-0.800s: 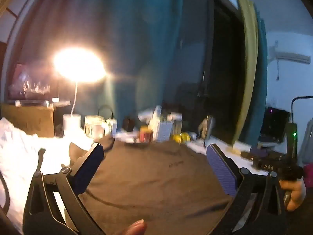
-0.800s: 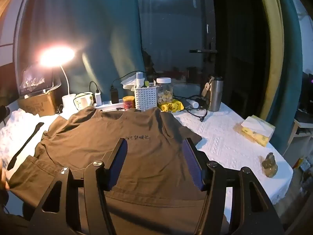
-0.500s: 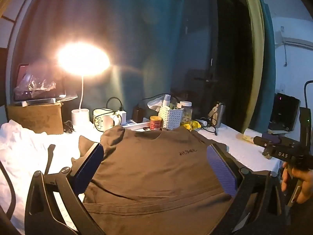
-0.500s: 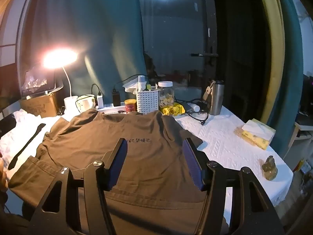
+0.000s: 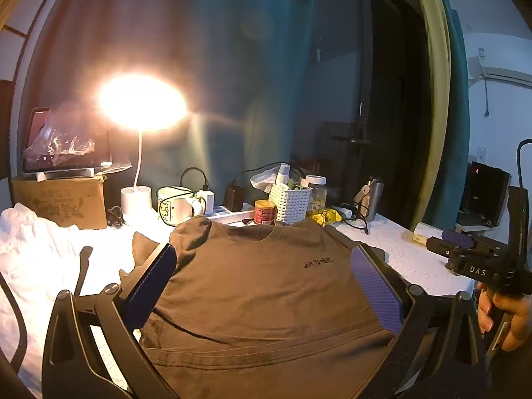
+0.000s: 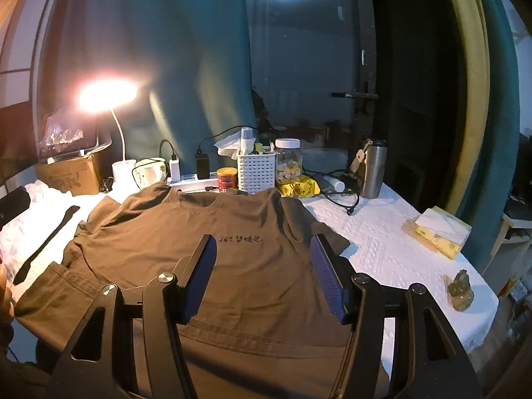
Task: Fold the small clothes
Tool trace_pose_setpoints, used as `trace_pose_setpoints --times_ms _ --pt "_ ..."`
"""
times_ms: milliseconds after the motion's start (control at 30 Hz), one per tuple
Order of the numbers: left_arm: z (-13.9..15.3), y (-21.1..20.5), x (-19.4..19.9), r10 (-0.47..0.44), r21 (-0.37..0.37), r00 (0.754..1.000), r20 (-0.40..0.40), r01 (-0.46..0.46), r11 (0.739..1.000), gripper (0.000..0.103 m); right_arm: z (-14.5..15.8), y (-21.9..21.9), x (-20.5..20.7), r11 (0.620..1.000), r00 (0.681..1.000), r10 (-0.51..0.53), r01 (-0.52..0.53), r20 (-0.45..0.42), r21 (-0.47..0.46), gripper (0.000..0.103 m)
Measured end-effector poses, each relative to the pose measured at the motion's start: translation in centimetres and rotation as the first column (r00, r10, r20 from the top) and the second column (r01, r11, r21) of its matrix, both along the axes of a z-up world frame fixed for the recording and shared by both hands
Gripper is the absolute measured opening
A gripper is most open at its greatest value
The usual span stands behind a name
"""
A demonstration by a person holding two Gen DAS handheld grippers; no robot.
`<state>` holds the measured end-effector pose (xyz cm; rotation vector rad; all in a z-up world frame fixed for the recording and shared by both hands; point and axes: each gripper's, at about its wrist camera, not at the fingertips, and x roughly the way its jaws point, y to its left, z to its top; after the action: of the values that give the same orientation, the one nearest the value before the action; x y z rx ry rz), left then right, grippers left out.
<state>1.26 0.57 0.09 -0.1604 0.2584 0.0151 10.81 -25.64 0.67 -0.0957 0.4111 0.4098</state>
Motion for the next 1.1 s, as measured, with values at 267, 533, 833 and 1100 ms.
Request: trace_pose_setpoints --times_ms 267,533,833,1100 --pt "-0.25 -0.27 0.08 0.004 -0.002 1.000 -0.005 -0.004 1.000 0.103 -0.05 -0.15 0.11 1.000 1.000 0.001 -0.001 0.001 0.001 0.062" --pt "-0.19 -0.15 0.19 0.000 0.001 1.000 -0.006 0.000 1.000 0.103 -0.10 -0.25 0.15 1.000 1.000 0.001 -0.001 0.000 0.002 0.062" --pt "-0.27 -0.55 0.00 -0.001 0.010 1.000 0.001 0.001 1.000 0.103 -0.24 -0.41 0.35 1.000 1.000 -0.001 0.001 -0.001 0.003 0.062" --pt "-0.33 -1.04 -0.05 -0.002 0.011 1.000 0.001 0.002 1.000 0.103 -0.41 -0.45 0.35 1.000 1.000 -0.001 0.001 -0.003 0.003 0.062"
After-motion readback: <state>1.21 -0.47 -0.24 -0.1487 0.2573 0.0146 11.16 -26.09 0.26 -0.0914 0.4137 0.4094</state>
